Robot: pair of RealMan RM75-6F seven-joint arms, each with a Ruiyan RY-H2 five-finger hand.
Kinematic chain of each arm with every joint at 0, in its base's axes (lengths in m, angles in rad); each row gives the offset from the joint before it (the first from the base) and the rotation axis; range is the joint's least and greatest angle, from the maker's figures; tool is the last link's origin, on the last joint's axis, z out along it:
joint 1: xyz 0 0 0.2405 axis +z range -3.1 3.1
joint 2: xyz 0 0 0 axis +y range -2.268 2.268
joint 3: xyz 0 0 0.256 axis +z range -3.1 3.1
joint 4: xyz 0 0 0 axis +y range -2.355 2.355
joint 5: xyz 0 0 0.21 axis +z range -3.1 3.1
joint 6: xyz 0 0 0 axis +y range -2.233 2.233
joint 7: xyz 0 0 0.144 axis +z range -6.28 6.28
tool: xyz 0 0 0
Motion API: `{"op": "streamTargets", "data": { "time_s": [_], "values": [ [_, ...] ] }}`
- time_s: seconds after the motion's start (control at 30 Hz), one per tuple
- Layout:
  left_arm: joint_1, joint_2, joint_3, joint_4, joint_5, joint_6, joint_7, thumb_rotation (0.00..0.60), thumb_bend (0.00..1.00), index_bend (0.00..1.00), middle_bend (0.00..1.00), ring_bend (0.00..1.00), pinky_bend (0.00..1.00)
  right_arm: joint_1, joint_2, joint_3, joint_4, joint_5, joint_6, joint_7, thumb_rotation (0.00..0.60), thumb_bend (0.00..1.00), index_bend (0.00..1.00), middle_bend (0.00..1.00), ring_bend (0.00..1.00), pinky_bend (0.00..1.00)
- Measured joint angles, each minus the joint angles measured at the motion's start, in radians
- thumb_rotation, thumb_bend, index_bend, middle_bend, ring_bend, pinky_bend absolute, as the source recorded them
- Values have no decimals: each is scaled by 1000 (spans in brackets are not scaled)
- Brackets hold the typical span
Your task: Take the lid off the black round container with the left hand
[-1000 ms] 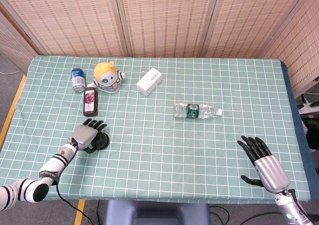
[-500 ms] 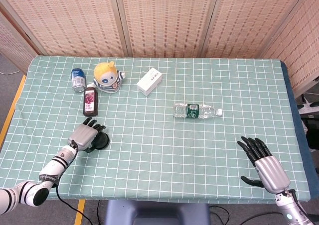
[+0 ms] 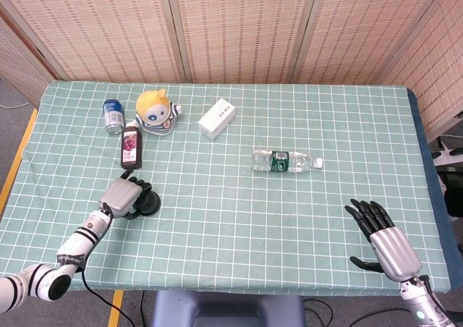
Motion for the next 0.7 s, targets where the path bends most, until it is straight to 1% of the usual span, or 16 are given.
{"op": "streamTargets", "data": {
  "time_s": [0.23, 0.33, 0.4, 0.5, 0.7],
  "values": [
    [17, 71, -25, -59, 37, 46, -35, 600, 302, 549, 498, 288, 152, -1, 1, 0, 0, -3, 3, 4, 600, 0, 0, 0, 0, 0],
    [27, 101, -30, -70, 17, 47, -41, 600, 300, 549, 498, 288, 154, -1, 2, -1, 1, -5, 5, 5, 600, 0, 0, 0, 0, 0],
    [32, 113, -32, -73, -11, 27, -60, 600, 298, 547, 496, 288, 155, -1, 1, -2, 1, -6, 4, 5, 600, 0, 0, 0, 0, 0],
    [39, 124, -34, -63, -38, -11, -93, 600, 300, 545, 492, 288, 155, -1, 1, -4, 0, -8, 2, 3, 600, 0, 0, 0, 0, 0],
    [49, 118, -35, -5, -58, -23, -96, 600, 300, 543, 490, 289, 156, -1, 2, -2, 0, -6, 3, 6, 600, 0, 0, 0, 0, 0]
  ]
}}
